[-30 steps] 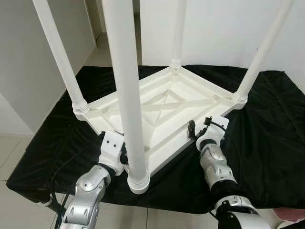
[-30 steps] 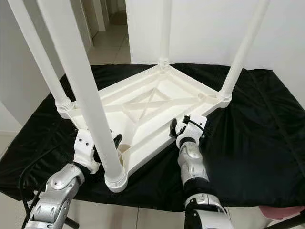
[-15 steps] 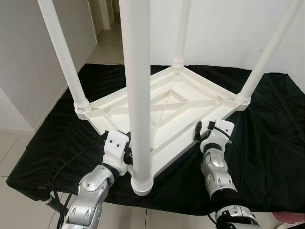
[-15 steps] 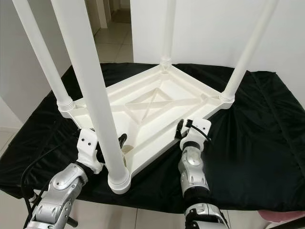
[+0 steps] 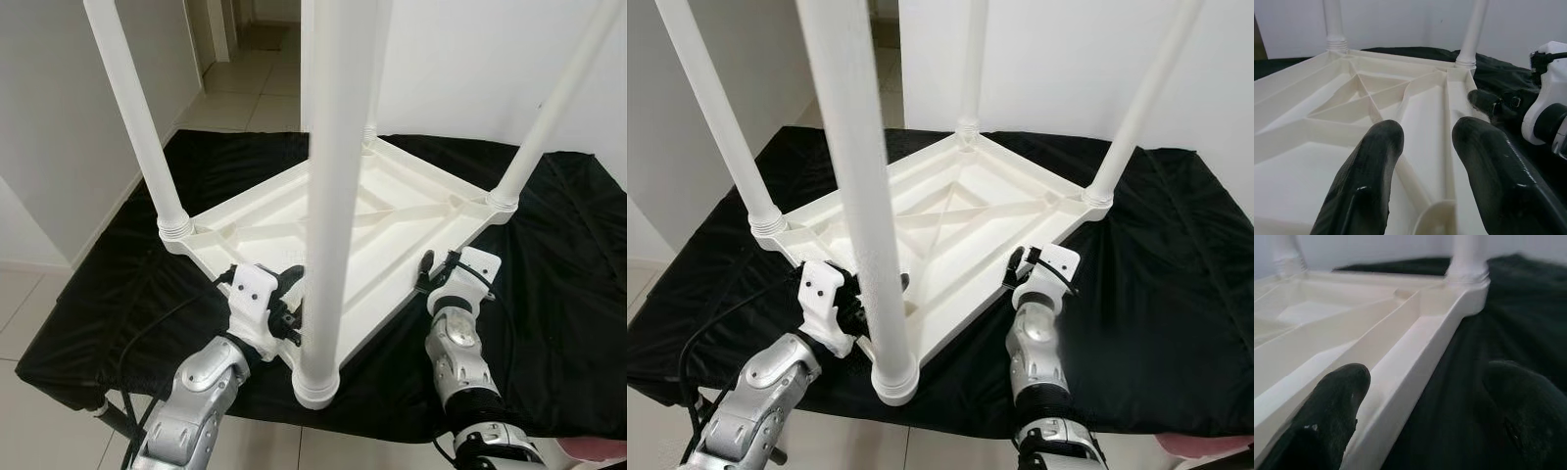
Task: Building children table
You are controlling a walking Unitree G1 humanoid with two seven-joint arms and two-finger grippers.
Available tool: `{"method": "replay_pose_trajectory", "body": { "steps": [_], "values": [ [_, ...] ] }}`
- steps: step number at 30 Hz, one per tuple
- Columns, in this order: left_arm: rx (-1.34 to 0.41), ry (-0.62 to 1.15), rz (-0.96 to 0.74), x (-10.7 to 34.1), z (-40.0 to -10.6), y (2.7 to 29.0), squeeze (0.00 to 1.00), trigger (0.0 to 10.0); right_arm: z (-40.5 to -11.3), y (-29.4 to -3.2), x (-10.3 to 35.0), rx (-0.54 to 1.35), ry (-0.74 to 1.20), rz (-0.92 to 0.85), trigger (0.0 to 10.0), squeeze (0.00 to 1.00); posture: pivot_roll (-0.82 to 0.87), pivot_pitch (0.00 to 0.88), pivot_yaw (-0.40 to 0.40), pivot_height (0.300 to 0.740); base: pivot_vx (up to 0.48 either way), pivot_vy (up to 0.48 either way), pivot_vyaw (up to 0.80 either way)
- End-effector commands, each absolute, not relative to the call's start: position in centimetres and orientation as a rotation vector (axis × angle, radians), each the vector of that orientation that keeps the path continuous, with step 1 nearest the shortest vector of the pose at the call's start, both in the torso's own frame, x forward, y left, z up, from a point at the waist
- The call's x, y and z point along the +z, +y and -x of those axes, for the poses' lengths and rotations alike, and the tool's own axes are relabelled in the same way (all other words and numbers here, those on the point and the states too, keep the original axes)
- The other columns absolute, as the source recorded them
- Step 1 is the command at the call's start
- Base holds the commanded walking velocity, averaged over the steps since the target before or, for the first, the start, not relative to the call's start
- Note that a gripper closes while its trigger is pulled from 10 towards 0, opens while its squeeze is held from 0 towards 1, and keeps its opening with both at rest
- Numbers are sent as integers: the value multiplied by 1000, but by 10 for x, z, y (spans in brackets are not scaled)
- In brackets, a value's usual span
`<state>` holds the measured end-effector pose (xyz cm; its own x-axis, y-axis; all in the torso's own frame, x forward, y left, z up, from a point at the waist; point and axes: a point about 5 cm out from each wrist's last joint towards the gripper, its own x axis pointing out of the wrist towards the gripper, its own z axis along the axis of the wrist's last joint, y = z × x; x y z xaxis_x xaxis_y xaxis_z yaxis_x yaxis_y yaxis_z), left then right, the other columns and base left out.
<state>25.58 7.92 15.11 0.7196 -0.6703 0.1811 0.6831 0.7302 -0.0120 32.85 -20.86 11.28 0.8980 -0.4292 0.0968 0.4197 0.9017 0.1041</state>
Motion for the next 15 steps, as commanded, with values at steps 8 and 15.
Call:
{"method": "replay_pose_trajectory", "body": {
  "steps": [8, 15],
  "values": [
    [-1024, -164, 41, 151, -250, 63, 0, 10000, -329, -223, 129, -477, -211, -106, 10000, 0, -50, 46, 12, 740, 0, 0, 0],
    [-1094, -156, 34, 152, -245, 54, 0, 10000, -337, -237, 124, -514, -125, -144, 10000, 0, -57, 47, 21, 740, 0, 0, 0]
  ]
}}
